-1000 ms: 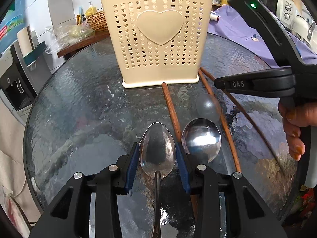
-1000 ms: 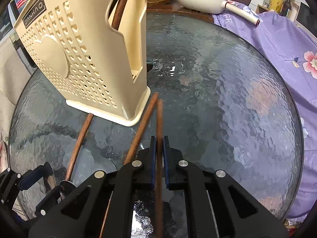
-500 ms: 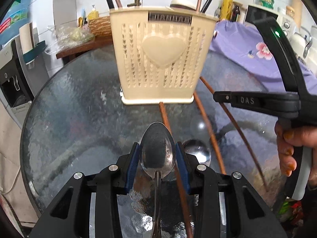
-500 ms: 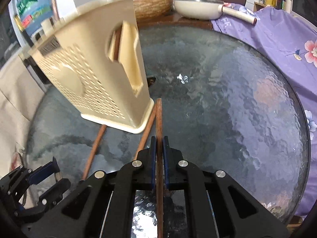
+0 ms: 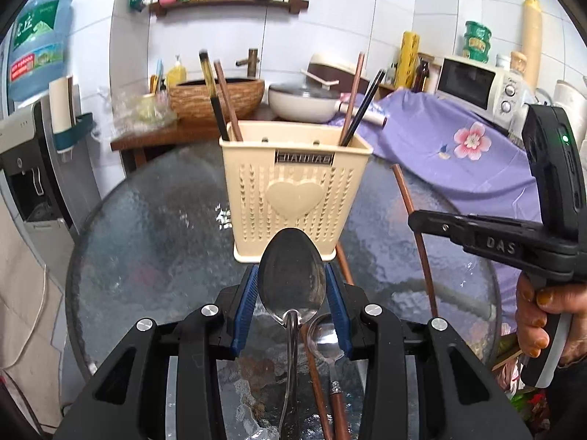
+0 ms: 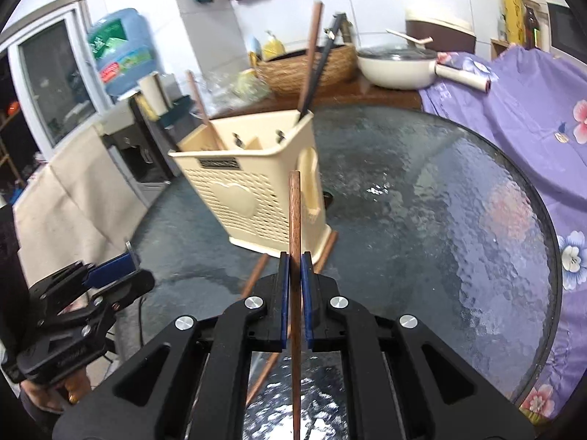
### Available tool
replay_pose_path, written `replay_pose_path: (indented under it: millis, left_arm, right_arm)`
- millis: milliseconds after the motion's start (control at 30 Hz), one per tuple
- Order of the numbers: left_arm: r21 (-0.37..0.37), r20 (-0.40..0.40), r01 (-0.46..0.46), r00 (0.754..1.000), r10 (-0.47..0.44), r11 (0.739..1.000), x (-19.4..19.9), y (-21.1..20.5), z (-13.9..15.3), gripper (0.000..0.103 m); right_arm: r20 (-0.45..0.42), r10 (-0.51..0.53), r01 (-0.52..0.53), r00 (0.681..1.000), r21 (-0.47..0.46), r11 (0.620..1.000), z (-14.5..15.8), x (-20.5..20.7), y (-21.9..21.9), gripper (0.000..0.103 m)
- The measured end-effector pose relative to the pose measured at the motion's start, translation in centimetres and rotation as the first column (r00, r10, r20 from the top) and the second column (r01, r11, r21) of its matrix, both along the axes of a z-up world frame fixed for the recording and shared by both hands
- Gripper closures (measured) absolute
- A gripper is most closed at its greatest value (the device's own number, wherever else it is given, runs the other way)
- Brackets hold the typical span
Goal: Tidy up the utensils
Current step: 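Lift the held chopstick and spoon up over the cream holder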
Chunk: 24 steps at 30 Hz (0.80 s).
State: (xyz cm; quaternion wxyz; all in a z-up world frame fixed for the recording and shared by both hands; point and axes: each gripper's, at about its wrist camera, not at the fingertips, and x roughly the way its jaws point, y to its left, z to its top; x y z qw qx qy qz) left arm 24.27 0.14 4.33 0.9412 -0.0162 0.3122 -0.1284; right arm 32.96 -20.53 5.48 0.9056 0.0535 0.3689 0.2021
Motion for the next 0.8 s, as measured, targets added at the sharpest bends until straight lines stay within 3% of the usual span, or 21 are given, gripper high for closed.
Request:
replay_pose_path:
  millis: [200, 800]
  left_arm:
    - [-0.031, 0.025, 0.012, 1.000, -0.011, 0.999, -0.6, 0.1, 1.2, 0.067]
    - [-0.137, 0.072, -0.009, 0.997, 0.019, 0.991, 1.3, 1.0, 3.6, 0.067]
  right_arm:
    - [0.018, 0.053, -0.054, 0.998, 0.035, 0.998, 1.6, -1.6, -0.1, 0.096]
    - [0.092, 0.084, -0.092, 0.992, 0.084, 0.992, 6.7, -3.6, -0.7, 0.096]
